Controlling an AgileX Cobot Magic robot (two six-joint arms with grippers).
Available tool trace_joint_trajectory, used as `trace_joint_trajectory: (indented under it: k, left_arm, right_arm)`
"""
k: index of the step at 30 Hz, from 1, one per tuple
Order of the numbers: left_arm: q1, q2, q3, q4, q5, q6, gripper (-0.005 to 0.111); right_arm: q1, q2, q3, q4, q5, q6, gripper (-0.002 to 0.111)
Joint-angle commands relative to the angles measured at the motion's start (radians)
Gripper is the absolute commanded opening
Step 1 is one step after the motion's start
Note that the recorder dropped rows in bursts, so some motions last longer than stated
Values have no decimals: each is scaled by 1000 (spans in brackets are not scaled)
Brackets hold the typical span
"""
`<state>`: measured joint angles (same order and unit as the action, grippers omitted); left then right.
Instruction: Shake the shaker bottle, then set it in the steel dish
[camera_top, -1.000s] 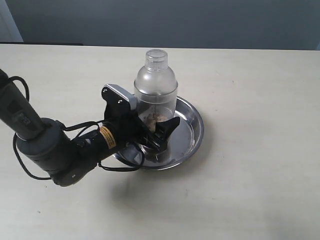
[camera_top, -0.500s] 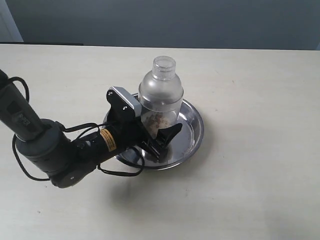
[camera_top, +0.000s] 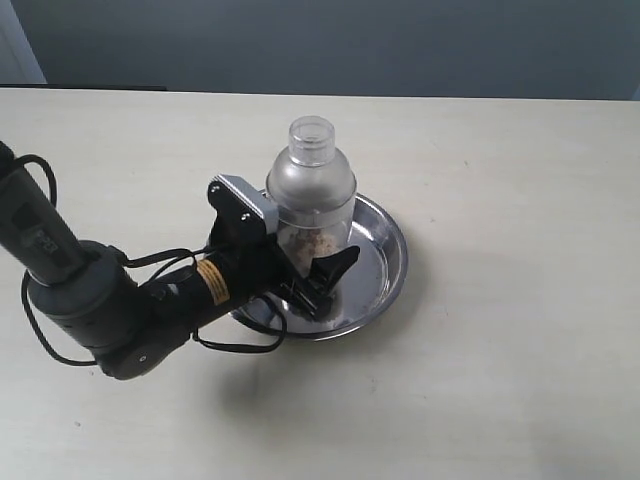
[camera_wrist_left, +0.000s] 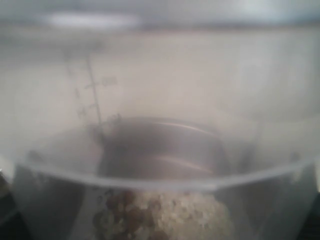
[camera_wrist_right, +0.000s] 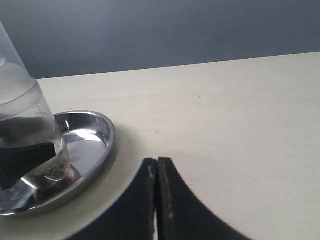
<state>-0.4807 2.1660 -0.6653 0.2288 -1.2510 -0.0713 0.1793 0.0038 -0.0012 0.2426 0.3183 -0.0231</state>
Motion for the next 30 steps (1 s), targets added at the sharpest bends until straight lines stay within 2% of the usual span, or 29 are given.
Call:
trace_joint_trajectory:
  k: [1,20,22,23,26,30]
  left_arm:
    - [0,-21,19,-35,30,3,68]
    - [0,-28,46,-82,30,-26,68]
    - [0,-28,46,-82,30,-26,73]
    - [0,-28,46,-75,30,-26,80]
    - [0,-28,46,-49,30,-26,87]
    - [0,-28,46,-199,30,-23,95]
  right_arm:
    - [2,-4,1,-1,-10,-3,-1]
    - [2,-4,1,-1,-10,-3,-1]
    - [2,-4,1,-1,-10,-3,-1]
    - [2,-4,1,-1,-10,-3,-1]
    - [2,-4,1,-1,-10,-3,-1]
    - [2,-4,1,-1,-10,-3,-1]
